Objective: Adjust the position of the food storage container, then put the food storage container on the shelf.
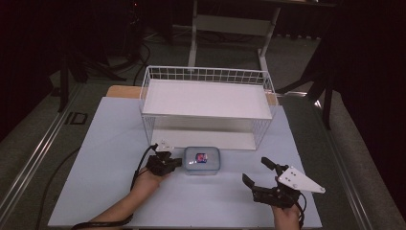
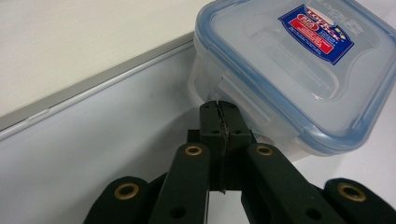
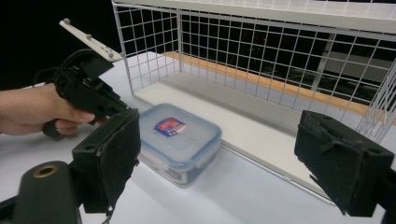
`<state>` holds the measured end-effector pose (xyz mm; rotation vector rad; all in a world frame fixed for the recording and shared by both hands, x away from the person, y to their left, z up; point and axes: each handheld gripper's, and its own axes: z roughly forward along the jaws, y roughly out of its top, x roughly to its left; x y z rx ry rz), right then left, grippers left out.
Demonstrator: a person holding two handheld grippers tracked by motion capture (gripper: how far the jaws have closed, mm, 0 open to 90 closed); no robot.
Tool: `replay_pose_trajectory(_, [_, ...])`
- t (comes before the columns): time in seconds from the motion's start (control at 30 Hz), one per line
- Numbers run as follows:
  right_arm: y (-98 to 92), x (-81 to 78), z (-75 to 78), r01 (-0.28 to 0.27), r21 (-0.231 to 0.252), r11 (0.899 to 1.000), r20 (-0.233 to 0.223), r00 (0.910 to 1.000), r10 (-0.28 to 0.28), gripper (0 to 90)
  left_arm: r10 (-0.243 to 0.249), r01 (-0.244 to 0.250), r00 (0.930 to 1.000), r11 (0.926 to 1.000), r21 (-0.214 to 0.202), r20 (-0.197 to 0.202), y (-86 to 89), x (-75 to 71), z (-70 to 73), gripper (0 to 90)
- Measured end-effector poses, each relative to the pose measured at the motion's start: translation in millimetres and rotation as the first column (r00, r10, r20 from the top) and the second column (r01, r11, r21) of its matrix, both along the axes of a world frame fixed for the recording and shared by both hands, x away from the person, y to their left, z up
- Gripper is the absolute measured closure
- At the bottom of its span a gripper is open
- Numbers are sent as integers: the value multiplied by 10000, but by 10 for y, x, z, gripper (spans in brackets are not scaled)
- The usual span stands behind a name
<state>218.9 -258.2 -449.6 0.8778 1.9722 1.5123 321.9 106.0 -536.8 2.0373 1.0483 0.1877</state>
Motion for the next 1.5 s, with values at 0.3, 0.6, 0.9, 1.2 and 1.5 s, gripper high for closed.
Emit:
replay_pose_trajectory(0.3, [-6, 12, -13, -48, 29, 10000, -105, 9999, 49, 145, -284, 282, 9995, 9995, -104, -112, -124, 37, -2, 900])
replay_pose_trajectory(0.6, [-5, 24, -27, 37, -100, 9999, -145, 9999, -38, 145, -241, 242, 9997, 9995, -211, 39, -116, -17, -10, 900])
replay_pose_trajectory(0.9, [14, 31, -39, 3, -111, 9999, -128, 9999, -4, 143, -419, 442, 9976, 9982, -401, 551, 187, -217, 206, 638])
replay_pose_trajectory(1.2, [70, 18, -24, -53, -487, 9988, 168, 9998, 61, 141, -1029, 1082, 9929, 9897, -934, 601, 361, -432, 386, 143])
replay_pose_trajectory(1.5, [171, 59, -14, -415, -824, 9957, -417, 9984, 382, 141, -894, 1100, 9857, 9836, -1432, 1428, 404, -564, 615, 18])
